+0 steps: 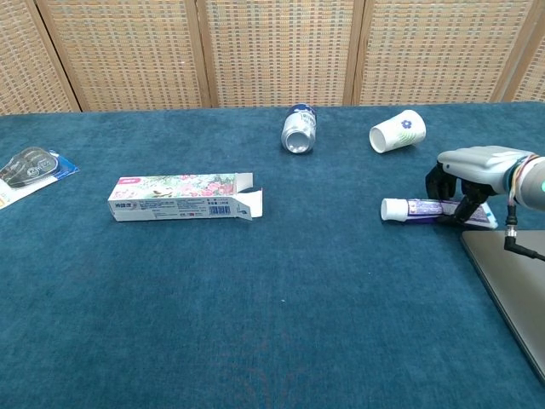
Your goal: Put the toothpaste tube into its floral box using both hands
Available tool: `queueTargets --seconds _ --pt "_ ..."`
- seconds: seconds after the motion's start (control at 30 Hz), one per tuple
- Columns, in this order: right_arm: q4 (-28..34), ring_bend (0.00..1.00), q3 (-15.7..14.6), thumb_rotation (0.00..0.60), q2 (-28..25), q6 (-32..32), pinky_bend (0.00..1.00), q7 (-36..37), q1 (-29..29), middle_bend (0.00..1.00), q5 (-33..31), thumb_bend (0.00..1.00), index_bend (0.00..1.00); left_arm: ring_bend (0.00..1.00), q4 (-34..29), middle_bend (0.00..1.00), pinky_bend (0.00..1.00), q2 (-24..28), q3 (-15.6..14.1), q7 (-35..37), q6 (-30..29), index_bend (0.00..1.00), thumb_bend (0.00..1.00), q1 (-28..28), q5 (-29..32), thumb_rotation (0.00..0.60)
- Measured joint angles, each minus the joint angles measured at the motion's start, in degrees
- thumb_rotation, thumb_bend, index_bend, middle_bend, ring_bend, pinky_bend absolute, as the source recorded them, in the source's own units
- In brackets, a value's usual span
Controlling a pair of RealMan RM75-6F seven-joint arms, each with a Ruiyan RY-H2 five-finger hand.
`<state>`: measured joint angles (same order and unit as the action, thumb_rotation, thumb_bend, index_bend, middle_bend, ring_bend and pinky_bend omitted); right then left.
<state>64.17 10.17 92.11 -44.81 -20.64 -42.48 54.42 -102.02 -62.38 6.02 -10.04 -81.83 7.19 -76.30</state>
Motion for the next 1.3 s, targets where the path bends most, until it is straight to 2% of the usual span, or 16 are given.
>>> queueTargets --seconds 0.17,0.37,0.47,0.63,0.77,0.9,1.17,1.27,1.3 --pt "3.61 0.42 -0.11 0.6 -3.63 -1.7 0.39 3.03 0.75 0.6 4.41 0.47 0.61 0.0 -0.56 0.0 0.0 0.56 0.53 0.39 1.11 0.0 0.18 1.06 0.05 0.6" --pt "10.04 0.42 -0.3 0.6 -9.94 -4.69 0.39 5.16 1.89 0.6 9.39 0.47 0.61 0.0 -0.28 0.0 0.0 0.96 3.31 -0.16 4.64 0.0 0.18 5.78 -0.26 0.6" --pt "13.36 0.42 -0.51 0.6 -13.23 -6.32 0.39 5.82 2.63 0.6 11.58 0.47 0.61 0.0 0.78 0.0 0.0 0.84 4.75 -0.28 9.62 0.0 0.18 9.96 -0.25 0.6" --pt "17.28 0.42 -0.96 0.6 -17.24 -8.59 0.39 5.98 3.82 0.6 13.82 0.47 0.61 0.0 5.69 0.0 0.0 -1.65 6.57 -0.29 21.22 0.0 0.18 18.92 0.61 0.6" --pt "19.2 0.42 -1.21 0.6 -19.55 -9.62 0.39 5.3 4.51 0.6 14.42 0.48 0.61 0.0 12.8 0.0 0.0 -6.89 7.16 0.31 29.48 0.0 0.18 25.4 2.03 0.6" --pt "20.51 0.42 -1.27 0.6 -21.35 -9.89 0.39 4.24 4.76 0.6 14.32 0.49 0.61 0.0 21.88 0.0 0.0 -14.41 7.22 0.11 35.99 0.0 0.18 31.11 4.71 0.6" --pt "21.37 0.42 -1.35 0.6 -22.91 -10.13 0.39 3.71 4.87 0.6 14.64 0.5 0.61 0.0 35.28 0.0 0.0 -27.65 7.01 -2.15 41.79 0.0 0.18 39.19 9.15 0.6" --pt "21.05 0.42 -1.4 0.6 -23.04 -9.84 0.39 3.88 4.85 0.6 14.55 0.51 0.61 0.01 38.25 0.01 0.09 -30.41 7.07 -3.23 43.78 0.0 0.18 41.34 11.38 0.6" --pt "20.93 0.42 -1.39 0.6 -23.09 -9.75 0.39 3.96 4.84 0.6 14.5 0.51 0.61 0.04 39.18 0.04 0.15 -31.24 7.1 -3.7 44.45 0.0 0.18 42.04 12.24 0.6"
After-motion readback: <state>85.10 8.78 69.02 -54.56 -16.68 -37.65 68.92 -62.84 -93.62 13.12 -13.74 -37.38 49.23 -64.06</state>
